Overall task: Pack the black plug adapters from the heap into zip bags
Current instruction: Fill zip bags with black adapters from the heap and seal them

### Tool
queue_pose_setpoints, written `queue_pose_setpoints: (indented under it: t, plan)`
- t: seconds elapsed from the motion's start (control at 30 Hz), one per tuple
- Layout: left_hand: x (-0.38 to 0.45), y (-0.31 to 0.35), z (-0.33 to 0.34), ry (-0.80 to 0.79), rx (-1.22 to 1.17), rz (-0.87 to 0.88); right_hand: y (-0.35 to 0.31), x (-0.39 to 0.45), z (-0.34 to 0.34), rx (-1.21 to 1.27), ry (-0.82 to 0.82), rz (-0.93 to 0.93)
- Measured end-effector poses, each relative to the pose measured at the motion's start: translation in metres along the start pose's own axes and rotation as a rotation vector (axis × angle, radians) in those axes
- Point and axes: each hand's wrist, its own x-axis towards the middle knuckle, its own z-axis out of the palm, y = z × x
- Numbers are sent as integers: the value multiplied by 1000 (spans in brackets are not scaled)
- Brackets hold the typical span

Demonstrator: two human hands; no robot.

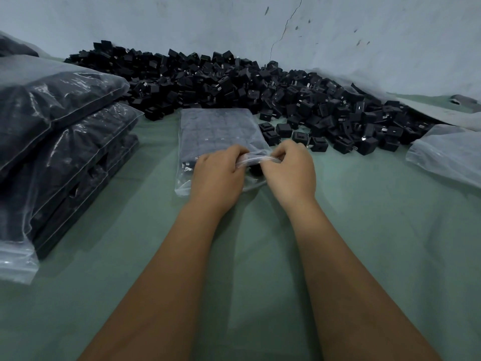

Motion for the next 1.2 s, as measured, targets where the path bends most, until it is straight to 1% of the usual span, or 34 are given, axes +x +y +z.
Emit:
queue_pose_setpoints:
  t: [0.1, 0.2, 0.23, 0.37, 0.53, 0.7, 0.9, 1.2]
  plan:
    - [0, 0, 1, -2, 13, 9, 0, 1, 1, 98, -74, 126]
    - [0, -1, 1, 9, -5, 5, 0, 0, 1, 156, -111, 133]
    - [1, -1, 1, 13, -11, 2, 0, 0, 1, 136, -122, 111]
    - [0, -2, 1, 8, -23, 7, 3, 1, 4, -109, -113, -16]
    - [0, -4, 2, -21, 46, 37, 2, 0, 4, -147, -63, -30]
    - [1, -5, 4, -22, 82, 40, -1, -1, 6, -415, 31, -58]
    - [0, -5, 4, -27, 91, 40, -1, -3, 3, -349, -66, -52]
    - [1, -5, 3, -41, 75, 58, 5, 0, 3, -373, -27, -96]
